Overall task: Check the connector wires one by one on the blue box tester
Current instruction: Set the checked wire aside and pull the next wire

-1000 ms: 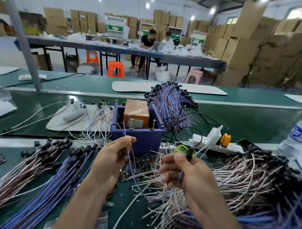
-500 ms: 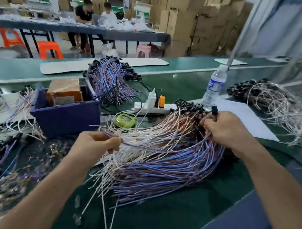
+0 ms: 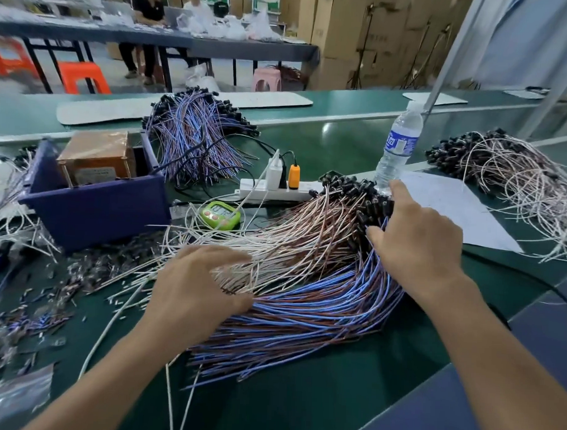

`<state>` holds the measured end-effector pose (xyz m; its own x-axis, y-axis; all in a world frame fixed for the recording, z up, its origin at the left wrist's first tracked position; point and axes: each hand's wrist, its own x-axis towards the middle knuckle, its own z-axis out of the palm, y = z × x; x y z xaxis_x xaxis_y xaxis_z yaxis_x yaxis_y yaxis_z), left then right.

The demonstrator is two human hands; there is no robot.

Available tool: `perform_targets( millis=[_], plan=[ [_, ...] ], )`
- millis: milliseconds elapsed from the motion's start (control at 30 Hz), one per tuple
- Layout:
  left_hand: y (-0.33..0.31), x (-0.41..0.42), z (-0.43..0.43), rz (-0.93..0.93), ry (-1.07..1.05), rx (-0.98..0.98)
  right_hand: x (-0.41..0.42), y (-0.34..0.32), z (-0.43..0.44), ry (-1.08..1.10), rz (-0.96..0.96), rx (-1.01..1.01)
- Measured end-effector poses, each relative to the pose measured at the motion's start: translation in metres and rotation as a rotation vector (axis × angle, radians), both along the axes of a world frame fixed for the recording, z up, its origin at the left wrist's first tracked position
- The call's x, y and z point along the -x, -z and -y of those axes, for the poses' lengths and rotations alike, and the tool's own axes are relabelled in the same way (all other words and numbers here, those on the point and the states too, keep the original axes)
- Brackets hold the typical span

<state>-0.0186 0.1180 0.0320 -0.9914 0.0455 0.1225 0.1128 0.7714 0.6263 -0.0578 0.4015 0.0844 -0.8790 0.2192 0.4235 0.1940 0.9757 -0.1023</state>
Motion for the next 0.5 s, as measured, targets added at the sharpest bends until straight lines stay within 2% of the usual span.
perform_targets(
  millis=[67,300,500],
  plan=[
    [-0.001,0.0,0.009,0.003,-0.041,-0.083,-0.005,0.001,0.015,-0.078,-0.087,0.047],
    [-0.004,0.002,0.037,0.016,-0.142,-0.338,-0.01,0.024,0.124,-0.578,0.08,0.286],
    [-0.001,-0.011,0.078,-0.081,-0.222,-0.45,-0.006,0.038,0.213,-0.732,0.198,0.429]
  ],
)
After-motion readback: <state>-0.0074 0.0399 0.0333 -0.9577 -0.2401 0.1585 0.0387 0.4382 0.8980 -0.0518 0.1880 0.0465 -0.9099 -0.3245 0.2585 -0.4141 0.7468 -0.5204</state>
